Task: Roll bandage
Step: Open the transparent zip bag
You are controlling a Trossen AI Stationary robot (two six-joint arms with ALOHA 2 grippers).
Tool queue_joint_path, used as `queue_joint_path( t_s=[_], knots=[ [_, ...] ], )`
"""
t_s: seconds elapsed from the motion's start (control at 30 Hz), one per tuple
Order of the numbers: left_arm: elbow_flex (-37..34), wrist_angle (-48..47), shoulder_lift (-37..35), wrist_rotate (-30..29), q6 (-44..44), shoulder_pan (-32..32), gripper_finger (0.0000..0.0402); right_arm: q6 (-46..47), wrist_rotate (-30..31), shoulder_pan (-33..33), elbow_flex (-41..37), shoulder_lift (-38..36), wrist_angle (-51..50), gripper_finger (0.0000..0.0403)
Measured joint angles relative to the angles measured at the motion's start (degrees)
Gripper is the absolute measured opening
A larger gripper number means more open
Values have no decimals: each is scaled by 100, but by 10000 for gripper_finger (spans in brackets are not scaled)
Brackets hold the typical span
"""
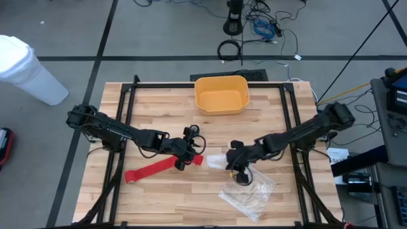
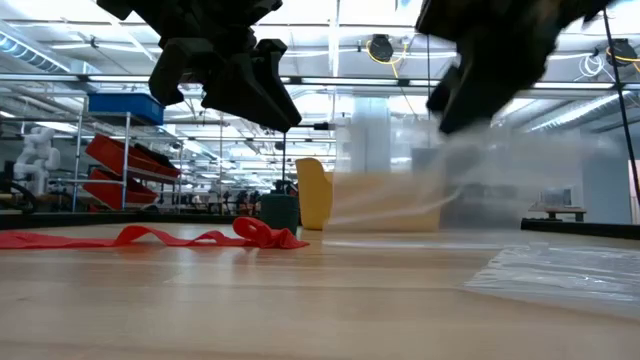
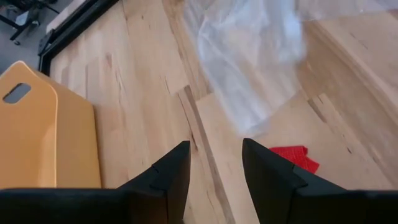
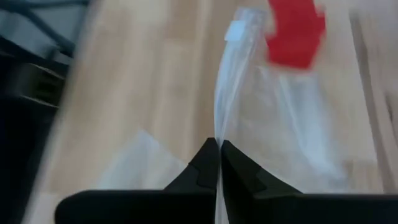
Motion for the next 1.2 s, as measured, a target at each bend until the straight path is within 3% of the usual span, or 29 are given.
queue_joint_path(
  t_s=[0.13, 0.4, 0.87, 1.0, 1.2],
  knots=[
    [0, 171, 2, 27, -5, -22, 151, -275, -258, -78, 9, -578, 36, 1],
    [2, 1745, 0, 378, -595, -57, 151, -229, 94, -231, 11, -931, -12, 0],
    [2, 1878, 0, 1004, -265, -76, 147, -372, 79, -290, 13, -935, 170, 0],
    [2, 1944, 2, 1003, -155, -70, 118, -372, 57, -288, 20, -935, 234, 0],
    [2, 1933, 1, 1003, -105, -70, 28, -372, 57, -288, 21, -938, 260, 0]
  ],
)
